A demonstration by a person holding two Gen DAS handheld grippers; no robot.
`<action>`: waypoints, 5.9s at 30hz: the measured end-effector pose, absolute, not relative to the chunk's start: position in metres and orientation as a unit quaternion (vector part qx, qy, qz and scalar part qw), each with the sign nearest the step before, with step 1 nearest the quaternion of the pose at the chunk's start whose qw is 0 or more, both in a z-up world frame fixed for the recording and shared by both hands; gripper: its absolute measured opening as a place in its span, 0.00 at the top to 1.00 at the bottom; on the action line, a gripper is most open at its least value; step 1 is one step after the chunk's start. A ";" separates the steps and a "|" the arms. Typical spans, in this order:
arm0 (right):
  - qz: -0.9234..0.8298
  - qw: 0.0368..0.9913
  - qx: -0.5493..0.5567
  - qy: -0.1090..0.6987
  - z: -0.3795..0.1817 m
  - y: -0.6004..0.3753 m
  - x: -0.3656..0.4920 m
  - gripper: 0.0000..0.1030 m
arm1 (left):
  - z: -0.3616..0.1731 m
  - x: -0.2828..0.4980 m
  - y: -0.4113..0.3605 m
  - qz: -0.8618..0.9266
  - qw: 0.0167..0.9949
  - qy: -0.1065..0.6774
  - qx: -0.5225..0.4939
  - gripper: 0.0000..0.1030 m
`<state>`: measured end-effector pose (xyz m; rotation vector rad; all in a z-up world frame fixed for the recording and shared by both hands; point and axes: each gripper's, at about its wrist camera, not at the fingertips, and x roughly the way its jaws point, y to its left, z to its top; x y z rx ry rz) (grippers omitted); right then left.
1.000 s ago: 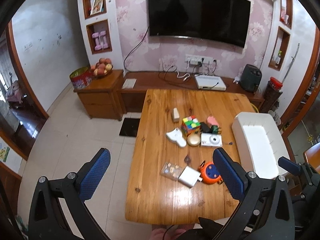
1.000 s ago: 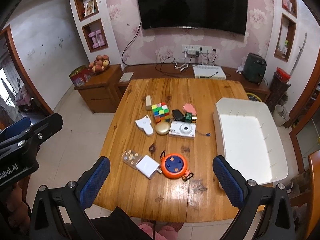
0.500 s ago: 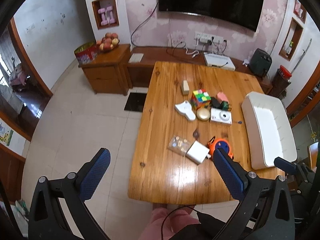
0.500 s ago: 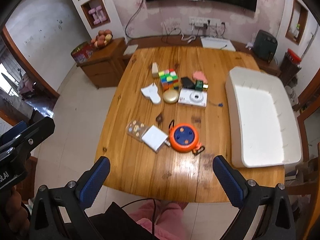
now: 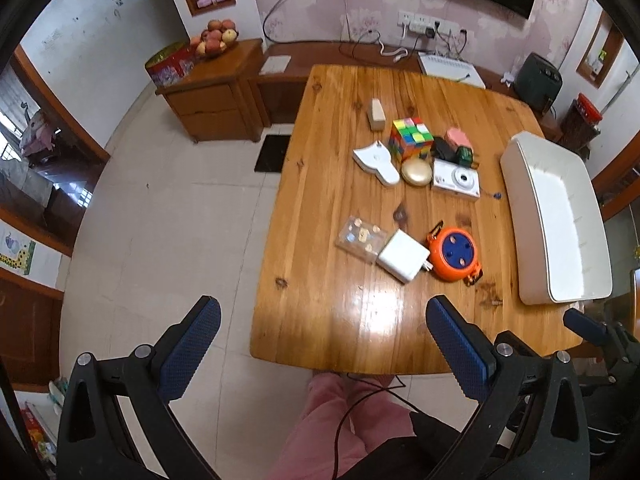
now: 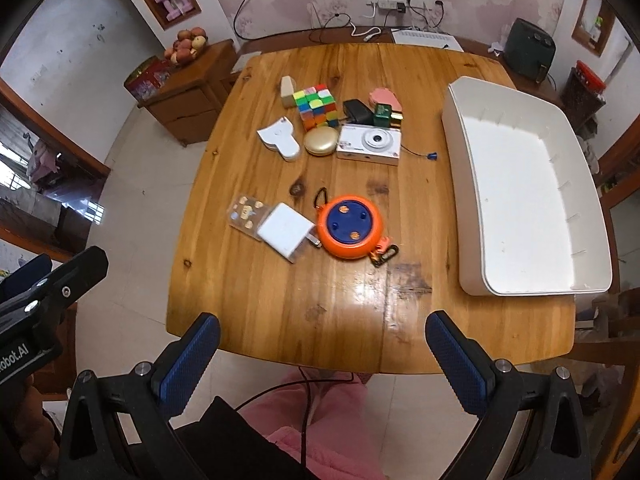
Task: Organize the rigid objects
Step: 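Move left tool toward white charger while right tool approaches orange cord reel, then grasp the white charger with left tool while right tool grasps orange cord reel, then lift the charger with left tool while right tool carries reel toward white bin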
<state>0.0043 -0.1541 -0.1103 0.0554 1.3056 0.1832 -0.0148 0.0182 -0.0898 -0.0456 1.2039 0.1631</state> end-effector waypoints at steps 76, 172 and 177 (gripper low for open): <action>0.288 0.749 -0.173 0.571 -0.199 -0.150 0.096 0.04 | -0.290 0.069 0.038 0.135 0.562 0.674 -0.460 0.07; 0.188 0.749 -0.063 0.633 -0.270 -0.126 0.088 0.26 | -0.247 0.073 0.036 0.048 0.621 0.709 -0.332 0.41; 0.192 0.759 -0.057 0.620 -0.255 -0.137 0.084 0.26 | -0.233 0.075 0.035 0.035 0.651 0.680 -0.334 0.41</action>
